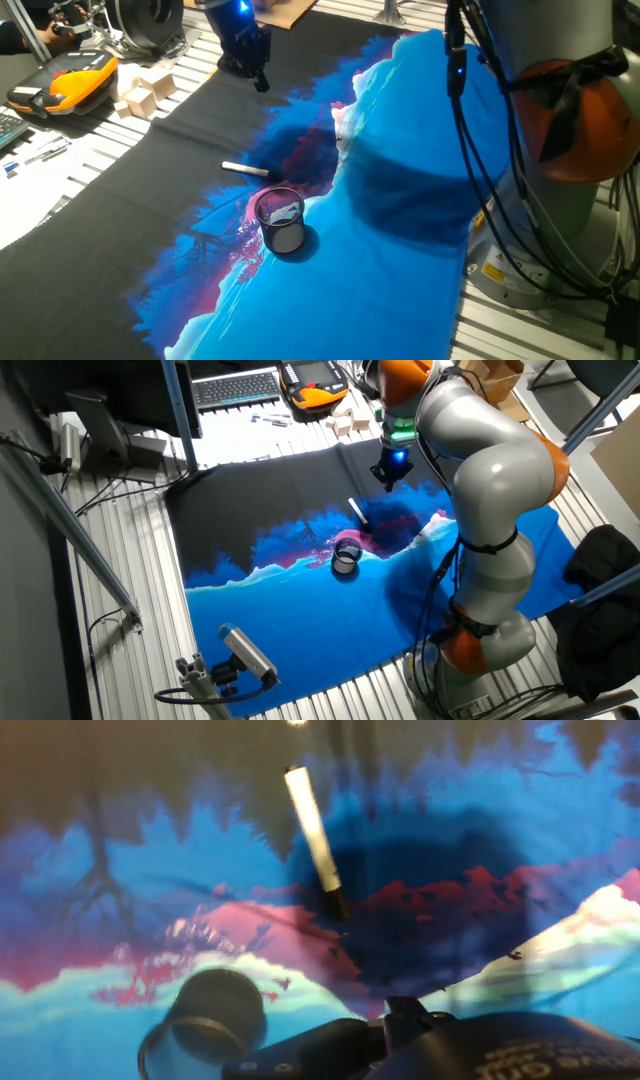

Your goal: Put the pen into the pen holder

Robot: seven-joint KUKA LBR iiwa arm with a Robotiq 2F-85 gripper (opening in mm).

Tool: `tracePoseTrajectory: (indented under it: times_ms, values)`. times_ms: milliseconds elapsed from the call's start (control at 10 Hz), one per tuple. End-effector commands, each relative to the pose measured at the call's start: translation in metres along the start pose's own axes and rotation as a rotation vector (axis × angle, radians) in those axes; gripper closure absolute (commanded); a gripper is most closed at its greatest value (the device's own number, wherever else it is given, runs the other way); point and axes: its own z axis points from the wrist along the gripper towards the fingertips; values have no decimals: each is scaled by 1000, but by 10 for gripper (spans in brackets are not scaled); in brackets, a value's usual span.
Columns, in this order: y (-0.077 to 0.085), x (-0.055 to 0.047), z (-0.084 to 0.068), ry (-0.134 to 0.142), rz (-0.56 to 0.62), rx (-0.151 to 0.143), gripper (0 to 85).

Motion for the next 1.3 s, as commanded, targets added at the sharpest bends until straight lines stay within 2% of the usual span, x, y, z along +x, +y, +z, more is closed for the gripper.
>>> tracePoseTrajectory:
  times_ms: [0,100,200,300,500,600,700,800,1000,1200]
  values:
    - [1,0,0,1,-8,49,850]
    - [1,0,0,3,-2,44,850]
    - [1,0,-1,8,4,76,850]
    - [1,0,-1,8,14,81,850]
    - [1,0,-1,12,72,66,850]
    - [1,0,-1,17,100,48,850]
    - [1,0,-1,19,89,54,850]
    - [0,0,-1,10,49,85,850]
    - [-1,0,-1,-6,-35,112,850]
    - [-1,0,-1,-4,-6,93,850]
